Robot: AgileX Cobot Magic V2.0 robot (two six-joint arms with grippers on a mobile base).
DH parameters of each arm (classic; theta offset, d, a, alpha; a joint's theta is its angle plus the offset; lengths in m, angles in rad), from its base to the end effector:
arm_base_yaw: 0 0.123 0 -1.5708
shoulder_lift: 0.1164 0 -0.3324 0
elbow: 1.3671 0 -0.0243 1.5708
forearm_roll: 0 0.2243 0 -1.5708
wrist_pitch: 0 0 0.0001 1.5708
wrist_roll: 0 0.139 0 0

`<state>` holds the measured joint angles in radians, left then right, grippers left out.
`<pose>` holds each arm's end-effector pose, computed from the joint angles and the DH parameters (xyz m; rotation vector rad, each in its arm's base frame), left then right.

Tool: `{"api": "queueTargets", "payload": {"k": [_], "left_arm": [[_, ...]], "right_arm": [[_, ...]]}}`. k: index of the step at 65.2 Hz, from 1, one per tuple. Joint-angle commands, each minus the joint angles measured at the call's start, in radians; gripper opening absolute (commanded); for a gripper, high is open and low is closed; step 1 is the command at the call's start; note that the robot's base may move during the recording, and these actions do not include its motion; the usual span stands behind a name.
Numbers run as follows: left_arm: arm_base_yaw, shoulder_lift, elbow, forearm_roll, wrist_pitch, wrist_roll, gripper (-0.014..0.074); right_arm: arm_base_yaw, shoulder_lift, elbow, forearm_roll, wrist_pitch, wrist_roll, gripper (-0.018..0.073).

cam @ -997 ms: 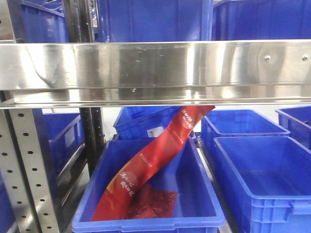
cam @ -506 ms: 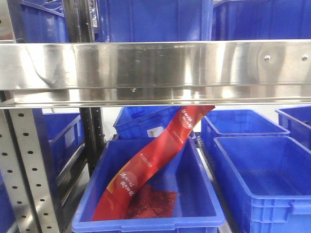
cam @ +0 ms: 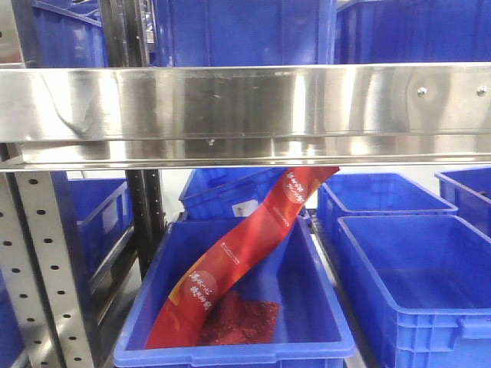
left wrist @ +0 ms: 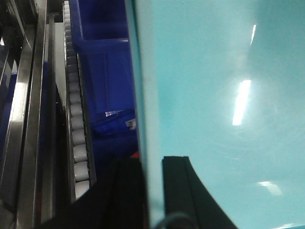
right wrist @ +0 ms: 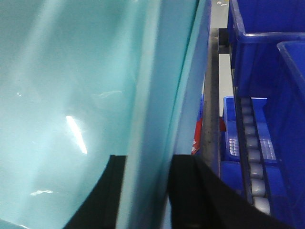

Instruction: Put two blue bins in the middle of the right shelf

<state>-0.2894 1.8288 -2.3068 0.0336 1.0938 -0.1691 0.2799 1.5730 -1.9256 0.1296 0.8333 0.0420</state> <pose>0.4017 -0.1153 0.5029 0.1249 2.1038 -0.2352 0.3422 0.1122 0.5180 -0.2118 1.9643 0.3618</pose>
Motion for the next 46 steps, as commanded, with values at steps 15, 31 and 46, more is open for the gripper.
{"api": "queueTargets", "payload": {"k": [15,31,46], "left_arm": [[-0.007,-0.006,0.02,0.082,0.09,0.001,-0.0111],[-0.007,0.071,0.036,0.104,0.094,0.001,-0.0111],[-0.007,0.124,0.036,0.104,0.119,0.001,-0.0111]], "right_arm": [[0.003,0.082,-0.018,0.075,0.034,-0.009,-0.0153],[0.003,0.203,-0.018,0.075,0.037,-0.009,-0.0153],[0.001,0.265,-0.018,0.073,0.044,-0.009,-0.0153]]}}
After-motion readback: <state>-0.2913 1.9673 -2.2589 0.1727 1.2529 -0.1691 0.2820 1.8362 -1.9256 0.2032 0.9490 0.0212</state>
